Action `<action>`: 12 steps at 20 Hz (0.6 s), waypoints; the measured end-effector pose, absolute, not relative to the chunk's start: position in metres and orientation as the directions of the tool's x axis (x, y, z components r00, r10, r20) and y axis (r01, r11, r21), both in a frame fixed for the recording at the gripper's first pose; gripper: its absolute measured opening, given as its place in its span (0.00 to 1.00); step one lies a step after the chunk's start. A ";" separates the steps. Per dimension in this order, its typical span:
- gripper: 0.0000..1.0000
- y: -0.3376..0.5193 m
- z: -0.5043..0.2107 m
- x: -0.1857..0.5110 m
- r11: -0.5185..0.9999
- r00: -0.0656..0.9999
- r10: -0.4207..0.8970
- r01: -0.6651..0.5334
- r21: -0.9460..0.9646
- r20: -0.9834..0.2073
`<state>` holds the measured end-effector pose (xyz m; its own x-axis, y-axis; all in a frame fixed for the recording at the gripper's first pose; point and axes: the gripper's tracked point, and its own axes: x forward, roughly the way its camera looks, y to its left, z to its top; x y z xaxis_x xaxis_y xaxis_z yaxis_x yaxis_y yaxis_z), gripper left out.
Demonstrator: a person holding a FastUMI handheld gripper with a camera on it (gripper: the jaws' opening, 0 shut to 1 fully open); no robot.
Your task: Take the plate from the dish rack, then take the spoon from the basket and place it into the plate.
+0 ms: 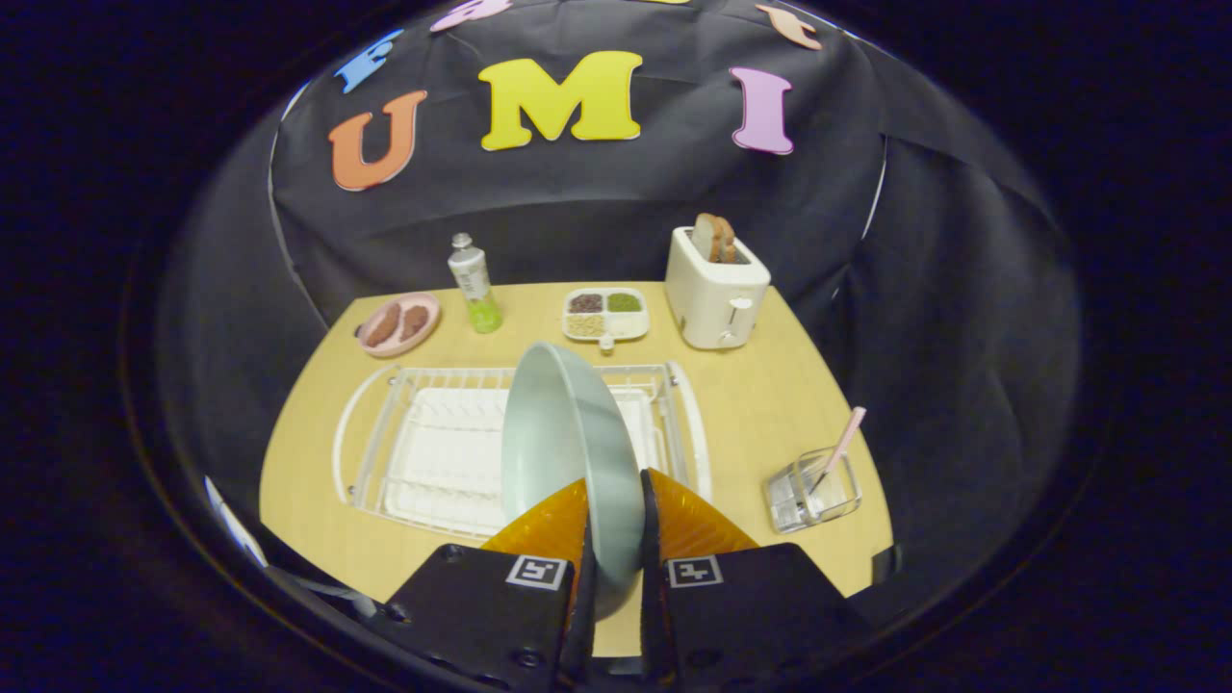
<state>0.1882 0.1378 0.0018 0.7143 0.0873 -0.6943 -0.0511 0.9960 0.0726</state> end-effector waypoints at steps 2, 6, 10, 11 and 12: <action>0.24 0.149 -0.020 0.165 0.971 0.675 0.230 -0.109 0.213 -0.701; 0.24 0.146 -0.075 0.140 0.934 0.621 0.351 -0.175 0.312 -0.701; 0.24 0.147 -0.129 0.119 0.888 0.564 0.453 -0.213 0.408 -0.690; 0.24 0.144 -0.139 0.116 0.885 0.560 0.459 -0.218 0.412 -0.689; 0.24 0.139 -0.150 0.116 0.889 0.563 0.451 -0.215 0.404 -0.693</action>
<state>0.1163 0.1385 -0.1498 0.5632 0.4508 -0.6926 -0.2150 0.8892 0.4039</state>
